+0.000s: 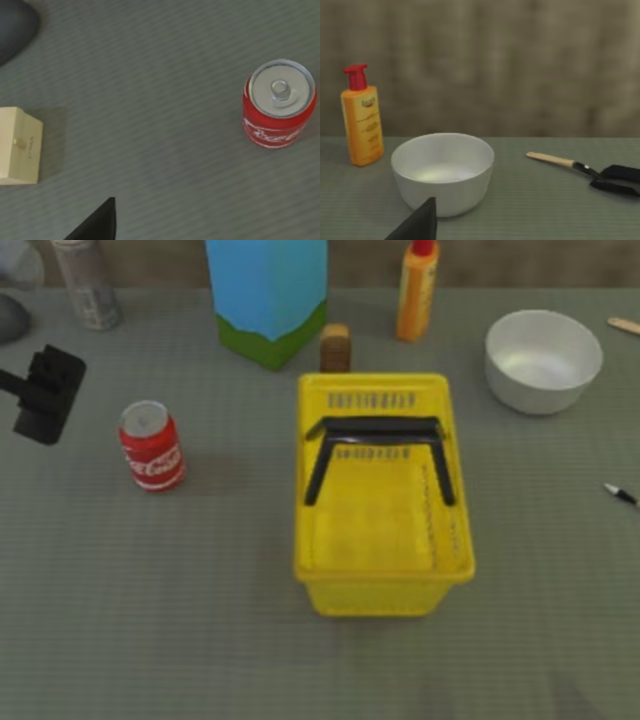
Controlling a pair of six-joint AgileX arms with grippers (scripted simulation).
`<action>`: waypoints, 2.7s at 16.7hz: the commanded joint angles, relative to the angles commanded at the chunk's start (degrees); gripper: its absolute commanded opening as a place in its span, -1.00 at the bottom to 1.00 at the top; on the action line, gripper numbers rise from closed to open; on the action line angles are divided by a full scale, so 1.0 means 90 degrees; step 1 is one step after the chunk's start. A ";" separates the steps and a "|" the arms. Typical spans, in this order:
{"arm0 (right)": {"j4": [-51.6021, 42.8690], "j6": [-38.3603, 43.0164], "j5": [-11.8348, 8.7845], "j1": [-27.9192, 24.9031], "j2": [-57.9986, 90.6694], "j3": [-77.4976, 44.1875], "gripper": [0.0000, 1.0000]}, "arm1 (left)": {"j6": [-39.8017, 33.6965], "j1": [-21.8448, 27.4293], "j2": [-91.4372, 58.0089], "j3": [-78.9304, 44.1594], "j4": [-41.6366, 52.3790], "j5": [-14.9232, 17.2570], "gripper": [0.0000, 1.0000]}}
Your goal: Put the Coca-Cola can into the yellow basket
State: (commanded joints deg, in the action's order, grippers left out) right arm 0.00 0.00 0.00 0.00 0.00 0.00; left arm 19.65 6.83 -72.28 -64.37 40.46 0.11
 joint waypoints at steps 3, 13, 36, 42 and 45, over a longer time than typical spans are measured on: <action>0.0000 0.0000 0.0000 0.0000 0.0000 0.0000 1.00 | 0.0526 0.0179 -0.2140 -0.1877 0.1019 0.0000 1.00; 0.0000 0.0000 0.0000 0.0000 0.0000 0.0000 1.00 | 0.1670 0.0574 -0.6497 -0.5519 0.3527 0.0012 1.00; 0.0000 0.0000 0.0000 0.0000 0.0000 0.0000 1.00 | 0.1724 0.0583 -0.6863 -0.4757 0.2516 0.0015 0.25; 0.0000 0.0000 0.0000 0.0000 0.0000 0.0000 1.00 | 0.1724 0.0583 -0.6863 -0.4757 0.2516 0.0015 -0.66; 0.0000 0.0000 0.0000 0.0000 0.0000 0.0000 1.00 | 0.1724 0.0583 -0.6863 -0.4757 0.2516 0.0015 -1.00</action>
State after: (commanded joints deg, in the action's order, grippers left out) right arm 0.00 0.00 0.00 0.00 0.00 0.00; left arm 35.17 12.08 -134.05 -107.18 63.10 0.25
